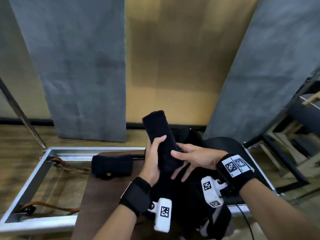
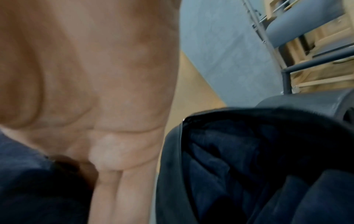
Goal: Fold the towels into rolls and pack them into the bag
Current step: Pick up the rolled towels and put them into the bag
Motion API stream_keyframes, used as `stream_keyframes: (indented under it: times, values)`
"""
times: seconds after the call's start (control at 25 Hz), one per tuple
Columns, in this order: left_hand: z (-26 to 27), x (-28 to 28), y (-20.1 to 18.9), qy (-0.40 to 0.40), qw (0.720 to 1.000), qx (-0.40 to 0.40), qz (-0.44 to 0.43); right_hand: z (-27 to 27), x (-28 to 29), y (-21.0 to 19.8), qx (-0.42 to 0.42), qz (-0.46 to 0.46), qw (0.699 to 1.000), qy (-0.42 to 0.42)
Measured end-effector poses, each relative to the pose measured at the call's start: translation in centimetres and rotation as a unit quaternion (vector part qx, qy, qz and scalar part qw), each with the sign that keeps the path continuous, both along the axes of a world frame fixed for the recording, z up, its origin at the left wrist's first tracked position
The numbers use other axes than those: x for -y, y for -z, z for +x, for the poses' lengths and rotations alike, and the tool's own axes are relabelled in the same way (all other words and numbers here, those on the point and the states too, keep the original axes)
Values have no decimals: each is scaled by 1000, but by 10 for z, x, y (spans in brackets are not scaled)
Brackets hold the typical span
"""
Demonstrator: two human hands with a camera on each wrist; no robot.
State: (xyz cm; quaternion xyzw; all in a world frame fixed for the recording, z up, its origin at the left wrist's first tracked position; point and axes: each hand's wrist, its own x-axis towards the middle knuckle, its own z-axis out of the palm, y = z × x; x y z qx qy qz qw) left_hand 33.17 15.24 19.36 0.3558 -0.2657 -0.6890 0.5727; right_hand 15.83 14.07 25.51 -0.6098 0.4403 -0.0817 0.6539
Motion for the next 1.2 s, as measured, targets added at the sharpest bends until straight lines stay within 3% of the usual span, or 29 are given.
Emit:
stream_keyframes:
  times: [0.08, 0.16, 0.24, 0.36, 0.4, 0.44, 0.52, 0.6, 0.68, 0.84, 1.0, 1.2]
  values:
    - [-22, 2, -3, 21, 993, 88, -79, -34, 3, -1, 10, -25, 999, 19]
    - [-27, -1, 4, 72, 942, 269, -189, -63, 6, 6, 19, -62, 995, 80]
    - [-24, -9, 16, 176, 825, 477, -247, -86, 9, 19, 33, -82, 986, 143]
    - [-20, -17, 28, 314, 587, 684, -297, -104, 9, 45, 8, -70, 986, 154]
    - [-18, -17, 27, 317, 531, 717, -321, -107, 8, 53, -23, -67, 987, 144]
    - [-16, -16, 24, 301, 507, 732, -341, -111, 7, 61, -67, -72, 987, 129]
    - [-9, -13, 16, 251, 505, 741, -365, -123, 10, 67, -193, -112, 973, 66]
    - [-2, -12, 9, 204, 515, 746, -370, -133, 17, 61, -320, -153, 934, -24]
    - [-3, -11, 6, 173, 528, 746, -367, -133, 23, 51, -392, -156, 902, -91]
    - [-13, -12, 6, 151, 521, 751, -376, -110, 30, 54, -483, -146, 841, -192]
    - [-16, -22, 13, 161, 536, 730, -391, -108, 29, 64, -515, -122, 826, -196]
    - [-17, -31, 23, 152, 611, 673, -389, -111, 24, 68, -528, -208, 821, -61]
